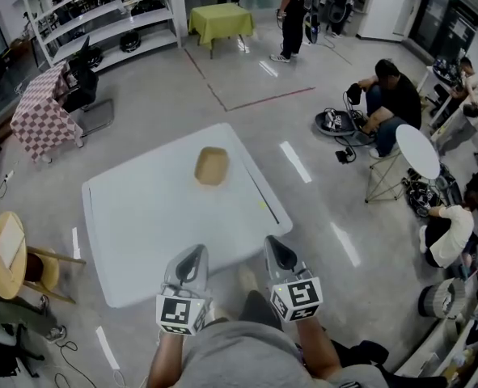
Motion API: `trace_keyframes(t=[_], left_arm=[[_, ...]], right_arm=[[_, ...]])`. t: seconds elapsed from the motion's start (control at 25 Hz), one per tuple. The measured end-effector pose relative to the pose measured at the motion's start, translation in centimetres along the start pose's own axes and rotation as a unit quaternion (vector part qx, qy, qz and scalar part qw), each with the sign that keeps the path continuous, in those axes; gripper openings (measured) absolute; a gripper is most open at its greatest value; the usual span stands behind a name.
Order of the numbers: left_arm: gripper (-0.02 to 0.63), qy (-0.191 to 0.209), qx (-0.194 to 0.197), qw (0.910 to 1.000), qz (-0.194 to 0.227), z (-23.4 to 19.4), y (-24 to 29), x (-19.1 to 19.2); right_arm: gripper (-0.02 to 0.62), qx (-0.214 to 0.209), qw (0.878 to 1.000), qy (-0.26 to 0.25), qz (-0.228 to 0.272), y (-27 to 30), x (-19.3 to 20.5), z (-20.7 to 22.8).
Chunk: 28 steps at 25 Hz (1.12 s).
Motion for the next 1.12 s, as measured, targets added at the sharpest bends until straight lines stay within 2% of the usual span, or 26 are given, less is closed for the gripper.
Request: trace_keyframes(t=[1.12], left_arm=[[0.011,0.001,0.0,1.0,-0.006,-0.01,0.69,0.26]], right_arm=[[0.003,0.002,1.0,-0.003,-0.003,0.33,0.05,0.44]])
Point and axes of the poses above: the fingertips, and each gripper's own axes: y forward along the fingers, z to its right, x out of its underside, the point moved 5 cm from there along -y, backward along the fingers, and after that the axes turned 15 degrees about z, right-handed, at the moved point
